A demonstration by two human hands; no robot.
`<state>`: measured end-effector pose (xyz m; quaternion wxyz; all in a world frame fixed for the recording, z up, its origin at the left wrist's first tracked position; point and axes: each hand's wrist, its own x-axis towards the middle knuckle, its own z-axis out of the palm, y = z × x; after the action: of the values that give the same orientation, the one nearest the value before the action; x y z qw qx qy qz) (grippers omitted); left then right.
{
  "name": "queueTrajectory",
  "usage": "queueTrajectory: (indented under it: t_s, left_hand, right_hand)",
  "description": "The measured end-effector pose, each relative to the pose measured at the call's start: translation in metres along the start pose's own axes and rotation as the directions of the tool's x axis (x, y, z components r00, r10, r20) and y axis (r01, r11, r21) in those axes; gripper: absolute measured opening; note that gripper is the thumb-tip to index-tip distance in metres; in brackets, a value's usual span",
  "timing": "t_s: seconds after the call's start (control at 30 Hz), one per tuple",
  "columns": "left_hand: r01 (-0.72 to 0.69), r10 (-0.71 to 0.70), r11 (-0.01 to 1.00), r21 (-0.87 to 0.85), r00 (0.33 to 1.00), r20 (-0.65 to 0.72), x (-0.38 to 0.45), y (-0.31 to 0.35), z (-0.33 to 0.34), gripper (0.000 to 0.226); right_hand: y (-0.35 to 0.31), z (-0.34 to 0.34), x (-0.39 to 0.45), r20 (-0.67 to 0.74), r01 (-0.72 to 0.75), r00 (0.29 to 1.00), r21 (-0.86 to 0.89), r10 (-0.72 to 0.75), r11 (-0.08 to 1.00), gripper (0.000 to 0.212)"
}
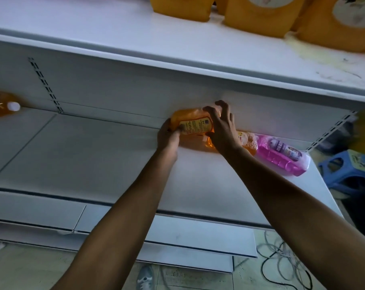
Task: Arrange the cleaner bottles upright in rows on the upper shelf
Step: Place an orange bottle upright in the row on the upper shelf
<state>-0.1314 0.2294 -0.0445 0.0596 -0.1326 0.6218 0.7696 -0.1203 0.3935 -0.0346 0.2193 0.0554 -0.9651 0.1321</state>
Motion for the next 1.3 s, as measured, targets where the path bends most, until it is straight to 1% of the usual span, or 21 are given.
queueTrajectory:
  t_s: [0.07, 0.13, 0.2, 0.27, 0.3, 0.33, 0.37, 0.4, 0.43, 0.47, 0.5, 0.53, 0.57, 0.63, 0.7, 0.77, 0.83, 0.9, 1.0, 1.17, 1.3]
  left_hand:
    - [-0.159, 0.159, 0.987, -0.001, 0.987, -0.037, -0.016, 0.002, -0.008, 0.034]
    - [-0.290, 0.290, 0.956, -0.047, 0.957, -0.008, -0.039, 0.008, -0.015, 0.038]
    - [-0.405, 0.407, 0.912, -0.064, 0.913, 0.020, -0.062, 0.016, -0.020, 0.045]
    - [-0.493, 0.499, 0.865, -0.091, 0.864, 0.066, -0.077, 0.022, -0.026, 0.044]
    - [-0.507, 0.516, 0.855, -0.110, 0.852, 0.087, -0.084, 0.024, -0.029, 0.045]
    - [-0.498, 0.514, 0.855, -0.142, 0.851, 0.110, -0.091, 0.026, -0.029, 0.048]
    - [-0.471, 0.493, 0.867, -0.162, 0.859, 0.138, -0.099, 0.027, -0.028, 0.052]
    - [-0.449, 0.474, 0.878, -0.165, 0.864, 0.169, -0.107, 0.026, -0.026, 0.059]
    - [-0.435, 0.460, 0.887, -0.153, 0.863, 0.210, -0.117, 0.027, -0.022, 0.069]
    - [-0.412, 0.435, 0.901, -0.139, 0.862, 0.261, -0.128, 0.026, -0.018, 0.080]
    - [-0.384, 0.403, 0.915, -0.125, 0.857, 0.321, -0.138, 0.023, -0.014, 0.088]
    - [-0.363, 0.375, 0.926, -0.108, 0.842, 0.387, -0.149, 0.020, -0.008, 0.090]
    - [-0.355, 0.349, 0.932, -0.074, 0.821, 0.451, -0.161, 0.014, -0.003, 0.086]
    - [-0.353, 0.292, 0.935, 0.014, 0.794, 0.533, -0.185, 0.004, 0.010, 0.068]
    - [-0.327, 0.251, 0.943, 0.060, 0.819, 0.516, -0.204, -0.008, 0.023, 0.052]
    - [-0.281, 0.221, 0.959, 0.045, 0.833, 0.507, -0.213, -0.016, 0.031, 0.048]
    - [-0.241, 0.187, 0.970, 0.034, 0.828, 0.529, -0.226, -0.021, 0.043, 0.042]
    - [-0.223, 0.160, 0.974, 0.045, 0.812, 0.561, -0.239, -0.024, 0.057, 0.043]
    - [-0.236, 0.153, 0.970, 0.051, 0.765, 0.625, -0.257, -0.027, 0.080, 0.043]
    - [-0.253, 0.173, 0.967, 0.018, 0.709, 0.683, -0.285, -0.024, 0.118, 0.044]
    - [-0.269, 0.170, 0.963, 0.005, 0.623, 0.764, -0.309, -0.016, 0.144, 0.036]
  right_hand:
    - [-0.002, -0.007, -0.007, -0.052, -0.010, 0.999, 0.097, 0.015, 0.995, 0.078]
    - [-0.009, -0.020, -0.023, -0.109, -0.014, 0.993, 0.235, 0.041, 0.972, 0.077]
    - [-0.018, -0.035, -0.043, -0.150, -0.052, 0.983, 0.334, 0.107, 0.941, 0.078]
    - [-0.028, -0.046, -0.064, -0.136, -0.128, 0.970, 0.421, 0.203, 0.898, 0.081]
    - [-0.033, -0.050, -0.074, -0.110, -0.163, 0.963, 0.488, 0.246, 0.857, 0.082]
    - [-0.036, -0.053, -0.085, -0.078, -0.175, 0.957, 0.609, 0.278, 0.774, 0.082]
    - [-0.038, -0.058, -0.096, -0.026, -0.171, 0.956, 0.762, 0.293, 0.624, 0.083]
    - [-0.042, -0.066, -0.110, 0.056, -0.190, 0.948, 0.889, 0.312, 0.418, 0.084]
    - [-0.045, -0.072, -0.124, 0.164, -0.238, 0.937, 0.947, 0.308, 0.217, 0.085]
    - [-0.051, -0.082, -0.140, 0.271, -0.305, 0.911, 0.950, 0.310, 0.063, 0.081]
    - [-0.055, -0.091, -0.154, 0.341, -0.360, 0.880, 0.933, 0.331, -0.002, 0.074]
    - [-0.058, -0.099, -0.168, 0.374, -0.391, 0.860, 0.920, 0.347, -0.022, 0.068]
    - [-0.057, -0.106, -0.179, 0.387, -0.410, 0.845, 0.912, 0.371, -0.018, 0.065]
    - [-0.053, -0.119, -0.198, 0.379, -0.426, 0.842, 0.904, 0.383, 0.041, 0.065]
    - [-0.047, -0.137, -0.214, 0.378, -0.455, 0.841, 0.881, 0.388, 0.128, 0.056]
    - [-0.038, -0.149, -0.229, 0.385, -0.487, 0.840, 0.846, 0.383, 0.217, 0.050]
    - [-0.027, -0.162, -0.248, 0.379, -0.498, 0.843, 0.816, 0.381, 0.293, 0.052]
    - [-0.016, -0.174, -0.266, 0.341, -0.500, 0.843, 0.783, 0.417, 0.371, 0.057]
    - [0.002, -0.192, -0.288, 0.270, -0.476, 0.839, 0.784, 0.473, 0.398, 0.063]
    - [0.023, -0.226, -0.312, 0.179, -0.449, 0.832, 0.773, 0.525, 0.448, 0.072]
    - [0.035, -0.258, -0.325, 0.132, -0.447, 0.833, 0.733, 0.538, 0.513, 0.076]
